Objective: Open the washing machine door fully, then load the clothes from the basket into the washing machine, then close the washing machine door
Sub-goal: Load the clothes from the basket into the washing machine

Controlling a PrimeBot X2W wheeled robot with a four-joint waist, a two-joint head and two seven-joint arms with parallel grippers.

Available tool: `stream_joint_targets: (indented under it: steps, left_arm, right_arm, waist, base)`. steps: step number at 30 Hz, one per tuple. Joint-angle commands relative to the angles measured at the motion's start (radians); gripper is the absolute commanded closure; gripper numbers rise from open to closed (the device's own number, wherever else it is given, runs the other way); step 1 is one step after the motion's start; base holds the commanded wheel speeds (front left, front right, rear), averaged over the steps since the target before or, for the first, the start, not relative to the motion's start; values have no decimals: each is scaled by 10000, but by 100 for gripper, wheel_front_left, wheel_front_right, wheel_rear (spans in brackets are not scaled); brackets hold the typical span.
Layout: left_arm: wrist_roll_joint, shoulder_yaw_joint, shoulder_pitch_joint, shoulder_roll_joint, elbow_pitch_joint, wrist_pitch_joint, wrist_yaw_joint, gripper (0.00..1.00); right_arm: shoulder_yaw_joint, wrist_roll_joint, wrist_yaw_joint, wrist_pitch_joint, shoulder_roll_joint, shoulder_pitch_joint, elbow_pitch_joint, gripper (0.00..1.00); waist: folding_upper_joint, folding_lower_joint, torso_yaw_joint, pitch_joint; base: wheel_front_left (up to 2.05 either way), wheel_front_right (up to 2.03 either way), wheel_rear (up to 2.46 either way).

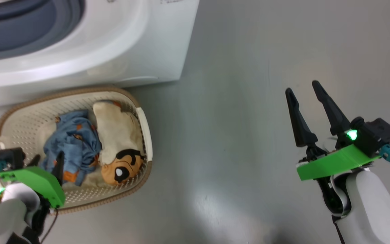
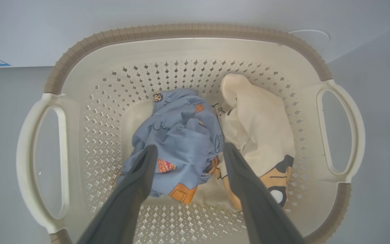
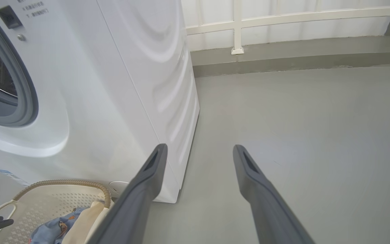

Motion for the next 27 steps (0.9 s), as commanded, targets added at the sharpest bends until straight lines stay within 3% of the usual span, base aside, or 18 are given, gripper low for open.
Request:
stream_joint_targets:
  steps: [1, 27]
  left_arm:
    - [-170, 82, -249, 536, 108, 28, -13, 0]
    - [-1339, -2349, -2178, 1345, 691, 864, -13, 0]
  right_arm:
    - [265, -17, 16, -118, 72, -65, -303, 0]
    - [588, -99, 16, -118, 470, -968, -746, 0]
  waist:
    - [-1, 0, -199, 618]
    - [-1, 0, -749, 2627]
  base:
    - [0, 0, 0]
    - [0, 0, 0]
